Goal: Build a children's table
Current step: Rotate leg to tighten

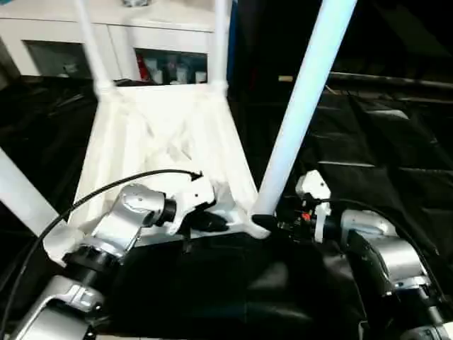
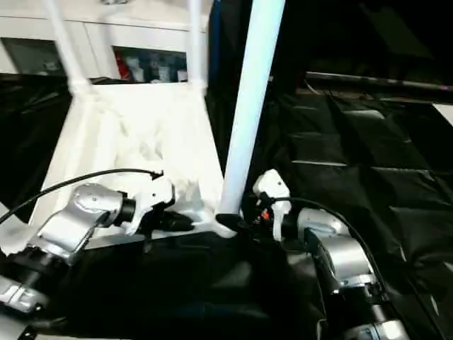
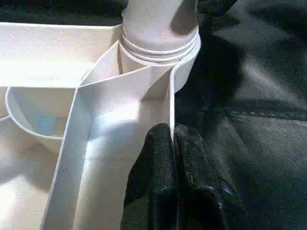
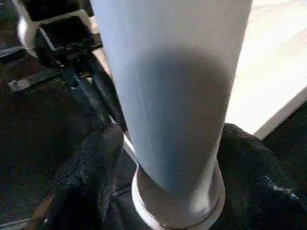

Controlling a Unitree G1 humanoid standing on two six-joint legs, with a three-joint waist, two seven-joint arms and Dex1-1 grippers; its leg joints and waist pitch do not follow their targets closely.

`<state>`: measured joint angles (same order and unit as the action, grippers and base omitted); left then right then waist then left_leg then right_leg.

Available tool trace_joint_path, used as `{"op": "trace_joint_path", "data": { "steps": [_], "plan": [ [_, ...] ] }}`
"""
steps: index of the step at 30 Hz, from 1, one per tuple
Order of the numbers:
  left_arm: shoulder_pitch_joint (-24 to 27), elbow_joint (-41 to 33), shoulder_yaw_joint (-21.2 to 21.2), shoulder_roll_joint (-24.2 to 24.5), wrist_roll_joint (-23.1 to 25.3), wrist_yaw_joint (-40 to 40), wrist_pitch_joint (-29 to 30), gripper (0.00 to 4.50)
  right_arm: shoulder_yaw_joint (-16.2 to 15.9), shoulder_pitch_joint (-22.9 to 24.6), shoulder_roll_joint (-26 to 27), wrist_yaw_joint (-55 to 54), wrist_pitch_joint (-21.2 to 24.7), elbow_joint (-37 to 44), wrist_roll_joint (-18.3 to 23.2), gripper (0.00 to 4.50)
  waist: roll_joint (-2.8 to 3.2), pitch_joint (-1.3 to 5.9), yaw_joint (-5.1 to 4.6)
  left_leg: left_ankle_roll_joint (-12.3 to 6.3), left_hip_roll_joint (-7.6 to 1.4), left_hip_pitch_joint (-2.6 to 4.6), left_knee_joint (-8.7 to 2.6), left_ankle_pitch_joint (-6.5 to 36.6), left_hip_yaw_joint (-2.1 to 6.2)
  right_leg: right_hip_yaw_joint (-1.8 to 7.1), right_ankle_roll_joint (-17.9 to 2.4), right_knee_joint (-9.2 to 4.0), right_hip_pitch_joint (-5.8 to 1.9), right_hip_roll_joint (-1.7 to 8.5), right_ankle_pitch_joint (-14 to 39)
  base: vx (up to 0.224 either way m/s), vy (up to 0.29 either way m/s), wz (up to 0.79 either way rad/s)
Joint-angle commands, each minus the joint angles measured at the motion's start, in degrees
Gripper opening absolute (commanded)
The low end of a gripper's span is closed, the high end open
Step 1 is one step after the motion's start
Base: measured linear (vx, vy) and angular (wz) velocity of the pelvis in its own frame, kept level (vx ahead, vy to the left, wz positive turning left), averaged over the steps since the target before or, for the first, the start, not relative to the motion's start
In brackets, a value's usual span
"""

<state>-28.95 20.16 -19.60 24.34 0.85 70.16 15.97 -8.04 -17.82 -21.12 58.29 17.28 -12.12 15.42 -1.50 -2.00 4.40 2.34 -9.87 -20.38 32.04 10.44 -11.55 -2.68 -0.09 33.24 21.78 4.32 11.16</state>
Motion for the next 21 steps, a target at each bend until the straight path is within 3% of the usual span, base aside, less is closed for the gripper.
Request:
{"op": "trace_joint_path", "data": {
  "steps": [1, 9, 17, 21],
  "plan": [
    [2.78, 1.76, -4.91, 0.24, 1.62, 2.01, 2.25, 0.0, -0.08, -0.4, -0.47, 0.79, -0.18, 0.49, 0.44, 2.99, -0.03, 2.44, -0.01, -1.58, -3.95, 0.94, -3.63, 12.4, 1.6, 2.6, -13.16, -3.3, -1.54, 4.41, 10.83, 0.0, 0.0, 0.0],
    [3.25, -0.22, -4.74, 0.75, 1.55, 1.79, 3.67, 0.0, -0.66, -0.97, -1.14, 2.48, -0.46, -0.78, 0.35, 2.36, -0.16, 2.75, 0.43, -2.84, -3.73, 0.8, -3.2, 8.69, 1.47, 2.51, -13.92, -2.64, -1.87, 4.3, 5.32, 0.0, 0.0, 0.0],
    [3.5, -0.86, -4.38, 0.87, 1.64, 1.13, 4.61, 0.0, -0.9, -0.69, -0.6, 2.6, -1.89, -1.58, -0.09, 1.99, -0.08, 2.75, 0.39, -2.43, -3.73, 0.88, -3.18, 9.72, 1.47, 2.47, -14.0, -2.73, -1.82, 4.25, 6.69, 0.0, 0.0, 0.0],
    [2.85, 1.61, -1.22, -2.77, 2.34, -7.65, 4.44, 0.0, 0.9, 1.17, 2.01, -2.42, -2.97, -2.05, -0.1, 1.98, -0.19, 2.55, 0.38, -1.91, -3.7, 0.88, -3.22, 11.4, 1.52, 2.51, -13.56, -3.06, -1.7, 4.27, 9.13, 0.0, 0.0, 0.0]
  ]
}}
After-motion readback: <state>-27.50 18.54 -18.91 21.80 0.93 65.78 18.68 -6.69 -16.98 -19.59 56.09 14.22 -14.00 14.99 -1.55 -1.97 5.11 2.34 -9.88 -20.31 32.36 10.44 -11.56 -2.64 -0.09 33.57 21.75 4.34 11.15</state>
